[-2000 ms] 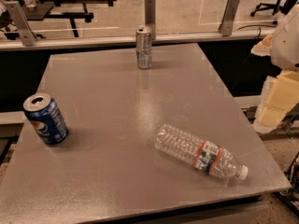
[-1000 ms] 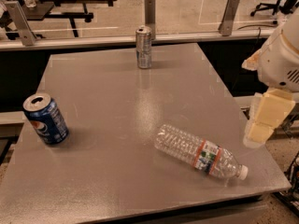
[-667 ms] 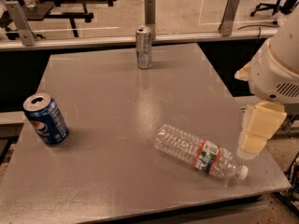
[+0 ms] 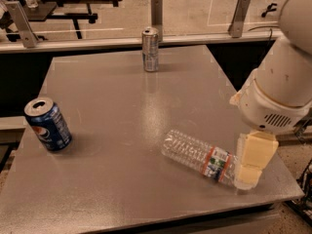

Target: Move water bottle near pepsi can

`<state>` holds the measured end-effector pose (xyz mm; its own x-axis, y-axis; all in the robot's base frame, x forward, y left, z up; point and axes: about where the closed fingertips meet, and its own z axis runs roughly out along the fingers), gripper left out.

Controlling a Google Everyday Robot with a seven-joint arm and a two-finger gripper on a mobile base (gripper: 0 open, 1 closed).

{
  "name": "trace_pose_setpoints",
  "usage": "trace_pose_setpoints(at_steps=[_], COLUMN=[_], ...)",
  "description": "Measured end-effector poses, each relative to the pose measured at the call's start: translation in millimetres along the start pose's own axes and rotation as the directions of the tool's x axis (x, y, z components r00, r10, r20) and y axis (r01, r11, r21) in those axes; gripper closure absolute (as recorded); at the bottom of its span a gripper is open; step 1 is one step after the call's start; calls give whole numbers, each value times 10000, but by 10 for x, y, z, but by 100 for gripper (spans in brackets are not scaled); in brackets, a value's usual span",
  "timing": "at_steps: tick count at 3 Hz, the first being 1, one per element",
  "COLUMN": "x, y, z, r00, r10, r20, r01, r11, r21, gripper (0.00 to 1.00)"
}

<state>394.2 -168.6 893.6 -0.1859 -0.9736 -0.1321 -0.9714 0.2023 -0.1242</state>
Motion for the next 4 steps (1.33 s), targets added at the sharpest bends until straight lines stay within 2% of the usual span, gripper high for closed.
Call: trace_pose_setpoints(at_steps=[2,4], x=[-75,-144], y=[221,209], z=[376,364], r00=[9986,9973], r10=[-176,-75], r20=[-500,-731], r01=[150,40], r11=[9985,9989], r21=[-521,-472], gripper=[3,49])
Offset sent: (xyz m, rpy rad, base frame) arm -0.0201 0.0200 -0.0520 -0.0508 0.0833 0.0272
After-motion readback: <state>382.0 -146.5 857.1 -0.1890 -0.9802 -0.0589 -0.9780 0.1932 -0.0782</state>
